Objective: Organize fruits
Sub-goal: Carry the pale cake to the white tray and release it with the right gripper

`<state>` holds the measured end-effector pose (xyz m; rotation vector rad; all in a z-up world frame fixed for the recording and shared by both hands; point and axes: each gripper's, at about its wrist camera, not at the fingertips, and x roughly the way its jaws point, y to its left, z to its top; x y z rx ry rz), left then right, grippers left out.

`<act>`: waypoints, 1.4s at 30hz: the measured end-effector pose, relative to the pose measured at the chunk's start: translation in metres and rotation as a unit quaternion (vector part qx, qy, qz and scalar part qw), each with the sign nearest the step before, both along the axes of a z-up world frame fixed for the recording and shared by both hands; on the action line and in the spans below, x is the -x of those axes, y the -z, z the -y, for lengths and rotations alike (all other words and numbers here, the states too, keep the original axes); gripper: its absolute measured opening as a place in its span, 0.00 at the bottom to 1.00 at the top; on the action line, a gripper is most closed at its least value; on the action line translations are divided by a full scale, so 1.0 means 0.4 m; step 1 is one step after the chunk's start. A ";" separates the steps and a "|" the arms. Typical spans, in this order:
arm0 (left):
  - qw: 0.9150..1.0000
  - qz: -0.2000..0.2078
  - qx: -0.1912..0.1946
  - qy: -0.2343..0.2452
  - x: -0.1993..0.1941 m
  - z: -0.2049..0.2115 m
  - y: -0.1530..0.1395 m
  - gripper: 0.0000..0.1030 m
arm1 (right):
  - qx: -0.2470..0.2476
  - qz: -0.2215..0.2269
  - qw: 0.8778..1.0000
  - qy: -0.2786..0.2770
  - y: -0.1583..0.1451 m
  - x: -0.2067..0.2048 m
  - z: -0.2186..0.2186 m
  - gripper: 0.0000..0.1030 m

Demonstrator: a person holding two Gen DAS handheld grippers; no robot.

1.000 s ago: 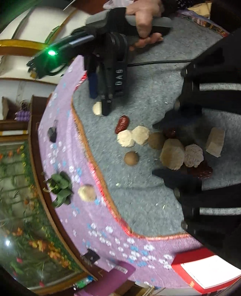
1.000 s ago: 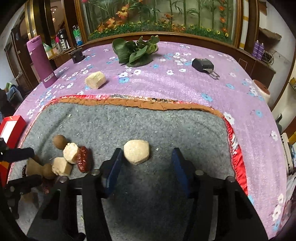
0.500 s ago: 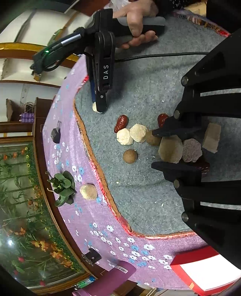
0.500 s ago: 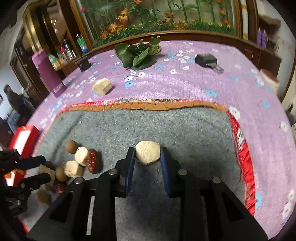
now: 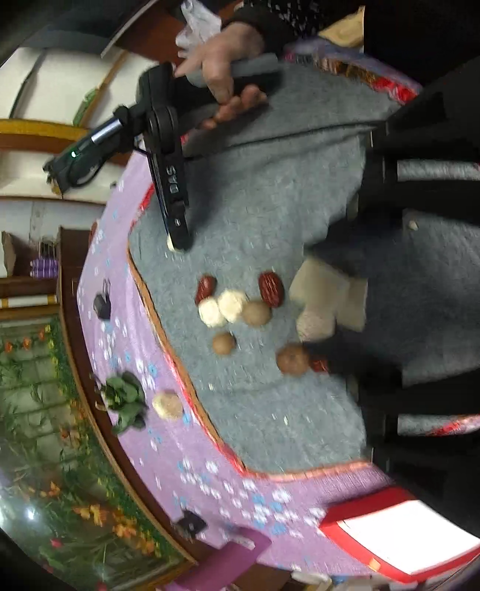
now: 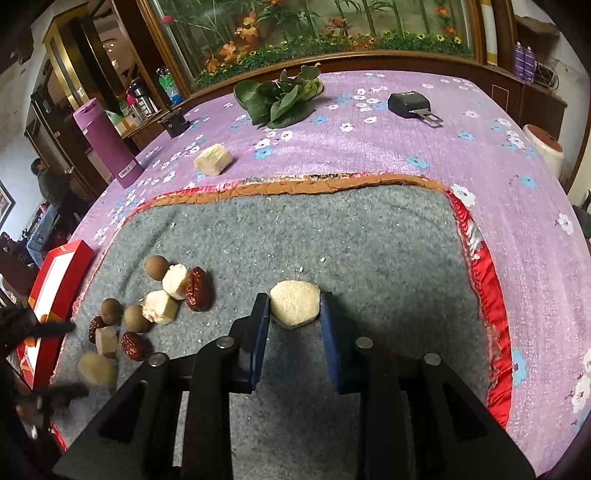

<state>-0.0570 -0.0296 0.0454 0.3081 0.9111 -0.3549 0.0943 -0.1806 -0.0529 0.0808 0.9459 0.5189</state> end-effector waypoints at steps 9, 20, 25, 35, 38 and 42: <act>1.000 0.011 -0.018 0.005 -0.006 0.030 0.000 0.78 | -0.009 0.002 1.000 -0.005 0.003 0.001 0.008 0.28; 0.998 -0.046 0.030 -0.014 -0.022 0.017 0.038 0.29 | -0.007 0.004 1.000 0.001 0.001 0.004 0.005 0.28; 0.998 -0.047 0.027 -0.015 -0.004 0.022 0.039 0.28 | 0.000 0.003 1.000 0.000 -0.003 0.007 0.000 0.28; 0.993 -0.013 0.099 -0.063 0.063 -0.047 -0.005 0.27 | -0.044 -0.010 0.999 -0.011 -0.063 0.093 -0.011 0.28; 0.989 0.019 0.115 -0.086 0.112 -0.094 -0.050 0.27 | -0.054 0.001 0.998 -0.044 -0.099 0.137 -0.069 0.28; 0.981 0.063 0.112 -0.144 0.191 -0.184 -0.101 0.27 | -0.069 0.019 0.992 -0.102 -0.140 0.210 -0.192 0.28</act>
